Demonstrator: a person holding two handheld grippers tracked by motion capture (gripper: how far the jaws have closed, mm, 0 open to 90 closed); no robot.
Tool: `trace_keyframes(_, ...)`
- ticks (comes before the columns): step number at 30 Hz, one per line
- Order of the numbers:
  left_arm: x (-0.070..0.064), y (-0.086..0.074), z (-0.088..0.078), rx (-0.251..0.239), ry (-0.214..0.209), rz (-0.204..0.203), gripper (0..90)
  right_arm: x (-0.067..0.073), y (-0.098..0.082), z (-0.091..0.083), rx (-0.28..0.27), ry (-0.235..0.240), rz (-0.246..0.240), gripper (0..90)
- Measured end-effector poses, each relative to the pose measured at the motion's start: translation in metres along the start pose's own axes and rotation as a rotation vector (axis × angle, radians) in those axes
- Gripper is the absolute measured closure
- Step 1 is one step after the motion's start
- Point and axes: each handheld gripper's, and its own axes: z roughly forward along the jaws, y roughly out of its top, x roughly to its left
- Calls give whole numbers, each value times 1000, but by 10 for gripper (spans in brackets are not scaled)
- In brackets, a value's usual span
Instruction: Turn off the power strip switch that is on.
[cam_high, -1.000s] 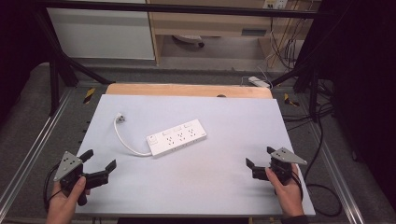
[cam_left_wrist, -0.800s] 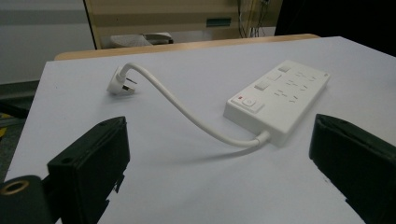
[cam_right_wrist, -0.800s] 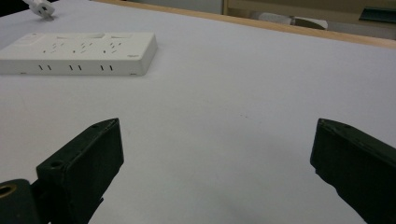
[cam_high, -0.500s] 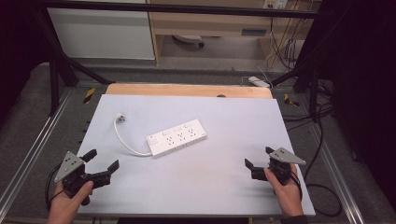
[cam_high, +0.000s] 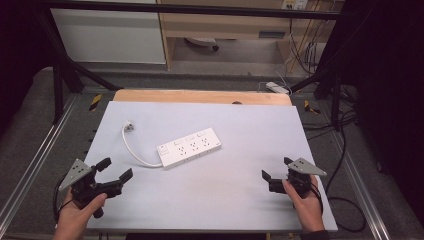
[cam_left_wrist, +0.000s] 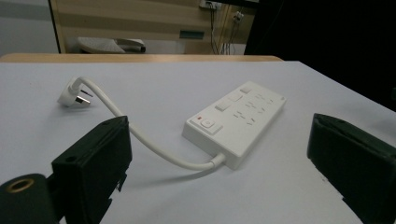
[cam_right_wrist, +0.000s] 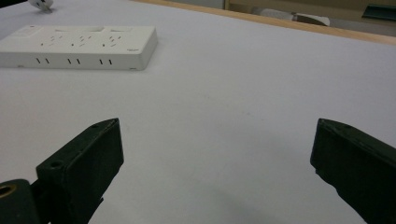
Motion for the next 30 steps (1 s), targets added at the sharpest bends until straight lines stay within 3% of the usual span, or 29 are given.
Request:
trace_keyframes(22,-17,29,52,207,-30,48,83,-1,-1,2,20,6,-1,28)
trace_keyframes(30,-26,37,68,249,-47,79,84,-1,-2,2,22,3,-2,28)
